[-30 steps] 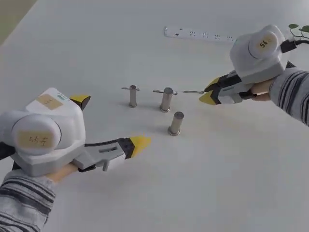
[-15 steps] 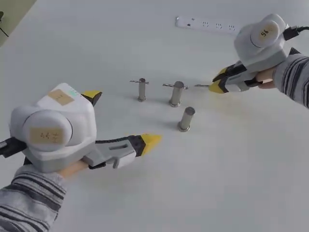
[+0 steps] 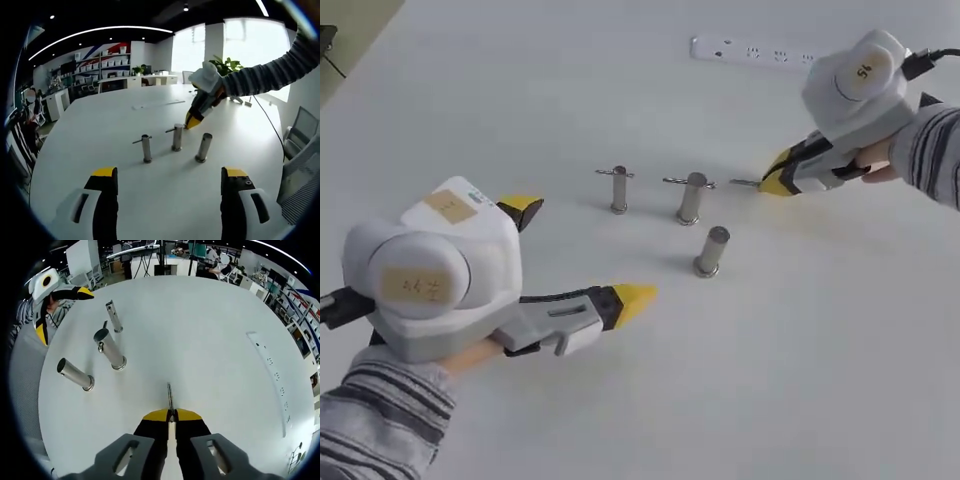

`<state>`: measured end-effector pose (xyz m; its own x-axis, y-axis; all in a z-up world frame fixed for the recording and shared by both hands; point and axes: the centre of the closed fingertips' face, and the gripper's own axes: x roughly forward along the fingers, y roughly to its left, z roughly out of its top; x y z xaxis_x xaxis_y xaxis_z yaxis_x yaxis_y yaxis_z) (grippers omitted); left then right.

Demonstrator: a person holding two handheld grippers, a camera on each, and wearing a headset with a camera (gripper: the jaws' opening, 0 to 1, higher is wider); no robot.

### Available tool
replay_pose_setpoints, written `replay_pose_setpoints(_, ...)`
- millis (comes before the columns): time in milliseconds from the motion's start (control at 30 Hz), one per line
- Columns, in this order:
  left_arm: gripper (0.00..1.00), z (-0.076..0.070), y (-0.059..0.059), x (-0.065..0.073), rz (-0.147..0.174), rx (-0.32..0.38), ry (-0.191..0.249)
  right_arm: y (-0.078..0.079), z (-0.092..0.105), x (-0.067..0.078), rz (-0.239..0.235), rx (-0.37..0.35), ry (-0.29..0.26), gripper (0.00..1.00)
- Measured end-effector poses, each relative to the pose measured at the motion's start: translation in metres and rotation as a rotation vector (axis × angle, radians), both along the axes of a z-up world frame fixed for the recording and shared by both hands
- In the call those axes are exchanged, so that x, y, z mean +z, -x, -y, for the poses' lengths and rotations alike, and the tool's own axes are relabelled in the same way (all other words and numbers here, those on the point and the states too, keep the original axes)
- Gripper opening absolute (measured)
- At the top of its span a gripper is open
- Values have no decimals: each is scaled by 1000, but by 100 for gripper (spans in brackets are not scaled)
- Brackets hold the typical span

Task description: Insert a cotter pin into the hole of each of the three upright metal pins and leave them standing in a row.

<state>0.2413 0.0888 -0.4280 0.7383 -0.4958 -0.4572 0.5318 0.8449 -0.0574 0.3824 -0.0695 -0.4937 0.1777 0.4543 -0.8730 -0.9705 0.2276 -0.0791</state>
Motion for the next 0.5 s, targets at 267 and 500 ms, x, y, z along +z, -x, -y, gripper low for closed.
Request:
replay_pose_setpoints(267, 81, 1, 1, -1, 2, -24, -19, 5, 0, 0, 31, 59, 34, 0)
replay_pose_setpoints(500, 79, 6, 2, 3, 2, -47, -24, 11, -3, 19, 90, 70, -29, 0)
